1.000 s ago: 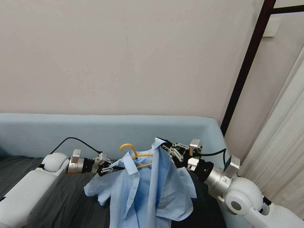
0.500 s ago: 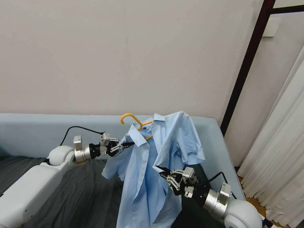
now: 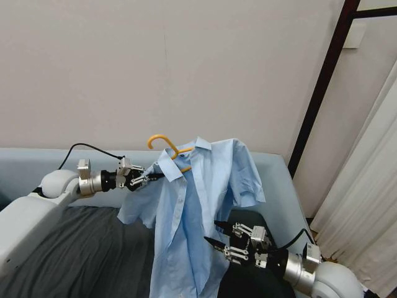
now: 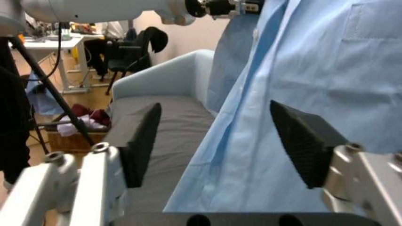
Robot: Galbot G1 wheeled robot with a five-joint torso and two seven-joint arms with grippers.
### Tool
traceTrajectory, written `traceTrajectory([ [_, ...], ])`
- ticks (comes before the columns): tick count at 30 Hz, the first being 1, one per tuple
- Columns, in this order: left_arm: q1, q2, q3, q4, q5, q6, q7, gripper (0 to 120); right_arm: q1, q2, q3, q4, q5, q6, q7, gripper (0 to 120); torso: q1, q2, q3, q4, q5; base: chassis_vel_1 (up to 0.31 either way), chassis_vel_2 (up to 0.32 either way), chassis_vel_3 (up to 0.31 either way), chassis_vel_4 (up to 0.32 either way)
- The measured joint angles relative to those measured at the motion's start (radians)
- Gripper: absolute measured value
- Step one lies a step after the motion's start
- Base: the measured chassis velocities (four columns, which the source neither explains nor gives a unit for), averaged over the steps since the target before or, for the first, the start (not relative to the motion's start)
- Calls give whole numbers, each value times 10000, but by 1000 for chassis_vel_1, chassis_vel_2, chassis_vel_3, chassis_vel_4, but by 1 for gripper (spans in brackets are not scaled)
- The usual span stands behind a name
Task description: Pick up the clothes from the sofa and hang them on the clothes hanger.
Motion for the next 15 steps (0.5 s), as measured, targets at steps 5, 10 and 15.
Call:
traceTrajectory([
  [5, -172, 112, -215, -74, -248, 5, -88, 2, -192, 20, 459, 109, 355, 30, -69, 92, 0, 0, 1, 0, 1, 0, 0, 0, 0],
  [10, -261, 349, -378, -293, -499, 5, -234, 2, -277, 61, 717, 348, 876, 91, 757, 100, 0, 0, 0, 0, 0, 0, 0, 0, 0],
  [15, -380, 649, -492, -539, -809, 98, -279, 2, -209, 139, 1076, 446, 1441, 241, 1861, 100, 0, 0, 0, 1, 1, 0, 0, 0, 0],
])
